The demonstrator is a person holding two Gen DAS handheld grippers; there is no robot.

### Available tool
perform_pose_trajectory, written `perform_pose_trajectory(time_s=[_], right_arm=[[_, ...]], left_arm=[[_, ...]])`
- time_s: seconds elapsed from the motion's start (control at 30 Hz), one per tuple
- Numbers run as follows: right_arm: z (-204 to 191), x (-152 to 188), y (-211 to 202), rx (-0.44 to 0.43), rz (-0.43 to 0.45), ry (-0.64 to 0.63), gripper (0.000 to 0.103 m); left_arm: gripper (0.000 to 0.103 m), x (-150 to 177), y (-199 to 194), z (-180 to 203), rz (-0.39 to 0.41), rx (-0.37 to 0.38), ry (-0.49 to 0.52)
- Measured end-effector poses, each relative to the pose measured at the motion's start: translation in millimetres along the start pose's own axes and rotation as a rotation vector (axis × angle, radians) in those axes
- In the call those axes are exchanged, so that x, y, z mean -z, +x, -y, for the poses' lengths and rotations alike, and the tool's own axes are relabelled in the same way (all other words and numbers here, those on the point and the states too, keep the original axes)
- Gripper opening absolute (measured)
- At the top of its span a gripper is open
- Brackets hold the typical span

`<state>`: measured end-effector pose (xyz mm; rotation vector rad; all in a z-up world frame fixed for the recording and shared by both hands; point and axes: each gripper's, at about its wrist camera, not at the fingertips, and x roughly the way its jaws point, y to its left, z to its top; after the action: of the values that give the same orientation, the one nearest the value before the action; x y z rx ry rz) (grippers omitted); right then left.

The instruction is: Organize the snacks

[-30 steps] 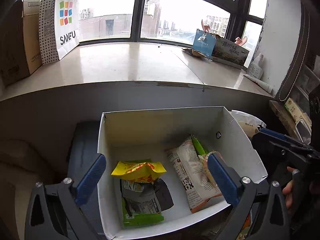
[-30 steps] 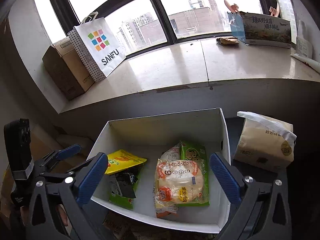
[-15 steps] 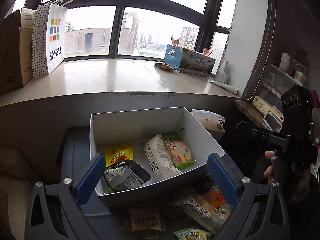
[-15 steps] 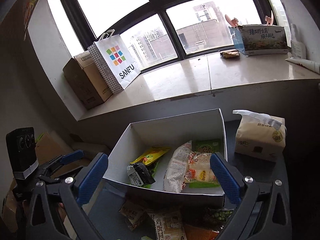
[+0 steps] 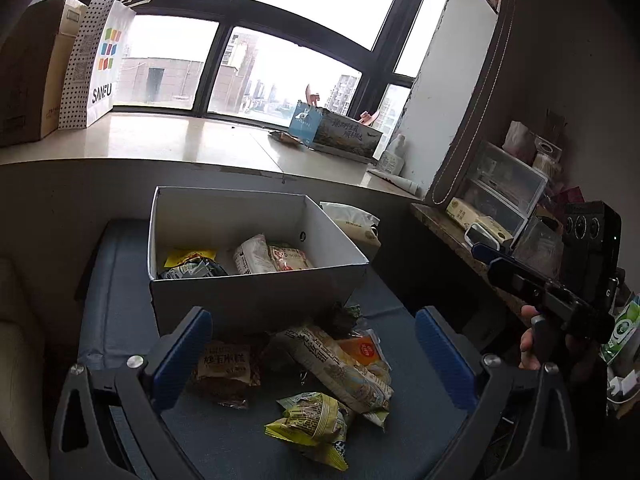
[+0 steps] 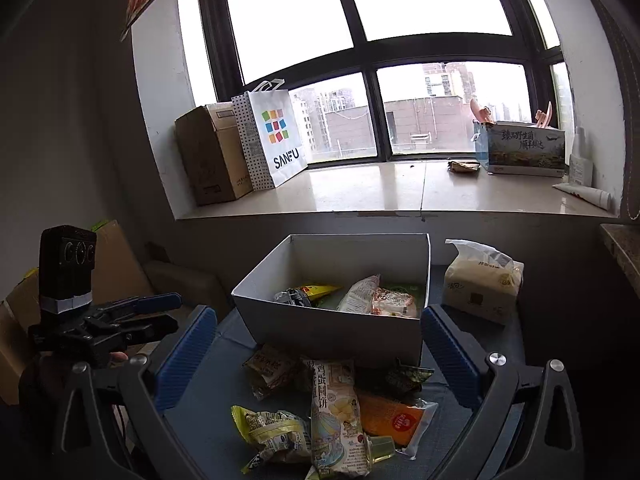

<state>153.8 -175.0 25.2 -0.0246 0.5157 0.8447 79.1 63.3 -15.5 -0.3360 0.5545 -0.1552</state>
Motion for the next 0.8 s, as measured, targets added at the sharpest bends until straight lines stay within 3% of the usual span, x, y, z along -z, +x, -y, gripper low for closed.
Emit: perform_pose_trajectory(time_s=[0.17, 0.4, 0.47, 0.8], right_arm=[[-9.4, 45.7, -28.4, 0.057, -0.005, -0.039, 0.103], [2.3, 96.2, -43.2, 0.057, -0.103, 0.047, 0.103], [6.1, 100.3, -42.5, 0.084, -0.111, 0.057, 0.103], [20.1, 95.2, -28.3, 0.067, -0.119, 0.113, 0.103]], left_arm=[[0.103, 23.1, -15.0, -0.4, 0.014, -0.006, -0.029], [0.103, 39.6, -9.9, 0.3, -0.005, -0.02, -0.051], [0.103, 41.9, -10.9, 4.4, 0.003, -0.028, -0.052], [0.103, 51.8, -18.4, 14.0, -0.002, -0.027, -0.036]])
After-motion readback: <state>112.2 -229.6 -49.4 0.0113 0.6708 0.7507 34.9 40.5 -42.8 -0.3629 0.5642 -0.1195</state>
